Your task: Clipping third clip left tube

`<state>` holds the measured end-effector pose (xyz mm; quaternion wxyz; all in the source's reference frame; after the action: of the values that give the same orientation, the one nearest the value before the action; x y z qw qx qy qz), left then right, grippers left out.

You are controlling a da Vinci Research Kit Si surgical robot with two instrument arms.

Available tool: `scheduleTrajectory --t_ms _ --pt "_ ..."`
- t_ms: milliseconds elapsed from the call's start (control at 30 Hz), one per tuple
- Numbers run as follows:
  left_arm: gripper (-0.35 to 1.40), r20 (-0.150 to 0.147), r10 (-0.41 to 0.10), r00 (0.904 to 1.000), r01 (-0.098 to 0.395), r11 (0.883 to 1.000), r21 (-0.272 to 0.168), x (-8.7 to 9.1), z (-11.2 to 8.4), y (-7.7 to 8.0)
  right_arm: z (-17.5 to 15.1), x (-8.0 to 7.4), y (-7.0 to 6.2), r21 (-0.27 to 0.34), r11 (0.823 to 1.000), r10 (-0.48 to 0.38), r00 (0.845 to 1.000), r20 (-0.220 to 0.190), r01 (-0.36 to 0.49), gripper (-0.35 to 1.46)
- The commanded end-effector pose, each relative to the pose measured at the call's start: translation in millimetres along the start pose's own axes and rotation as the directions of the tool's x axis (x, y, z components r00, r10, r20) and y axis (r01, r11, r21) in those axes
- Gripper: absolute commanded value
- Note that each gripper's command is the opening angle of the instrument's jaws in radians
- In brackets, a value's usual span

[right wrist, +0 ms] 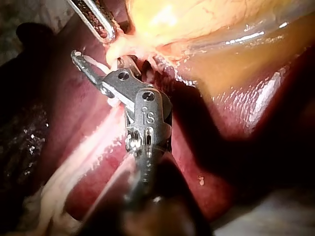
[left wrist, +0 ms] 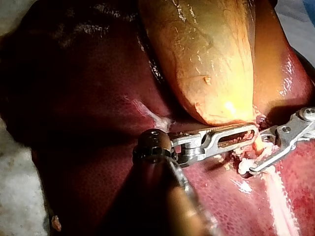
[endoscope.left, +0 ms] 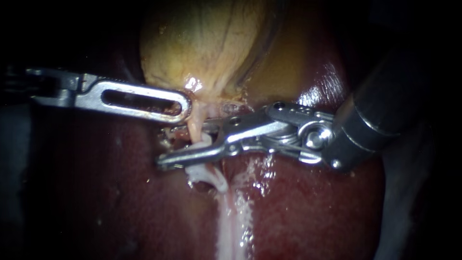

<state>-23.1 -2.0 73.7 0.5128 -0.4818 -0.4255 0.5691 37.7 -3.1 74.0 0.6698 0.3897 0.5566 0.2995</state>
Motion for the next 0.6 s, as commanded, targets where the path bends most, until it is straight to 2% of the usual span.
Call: scheduleTrajectory --t_ms 33,100,133,333,467,600 --pt "-0.35 0.0 0.0 1.0 0.0 1.0 0.0 0.0 0.0 0.0 -0.1 0.0 0.1 0.001 1.0 0.006 1.0 0.001 -0.006 -0.11" --pt "-0.35 0.0 0.0 1.0 0.0 1.0 0.0 0.0 0.0 0.0 -0.3 0.0 0.1 0.002 1.0 0.012 1.0 0.001 -0.012 -0.31" --pt "-0.35 0.0 0.0 1.0 0.0 1.0 0.0 0.0 0.0 0.0 -0.4 0.0 0.2 0.0 1.0 0.03 1.0 -0.001 -0.03 -0.35" --pt "-0.35 0.0 0.0 1.0 0.0 1.0 0.0 0.0 0.0 0.0 -1.3 -0.1 0.8 0.002 0.996 0.089 0.996 -0.003 -0.089 -0.35" --pt "-0.35 0.0 0.0 1.0 0.0 1.0 0.0 0.0 0.0 0.0 -1.5 -0.2 0.7 0.001 0.996 0.09 0.996 0.023 -0.09 -0.35" --pt "-0.35 0.0 0.0 1.0 0.0 1.0 0.0 0.0 0.0 0.0 -1.4 -0.3 0.5 0.005 0.996 0.089 0.996 0.029 -0.089 -0.35"
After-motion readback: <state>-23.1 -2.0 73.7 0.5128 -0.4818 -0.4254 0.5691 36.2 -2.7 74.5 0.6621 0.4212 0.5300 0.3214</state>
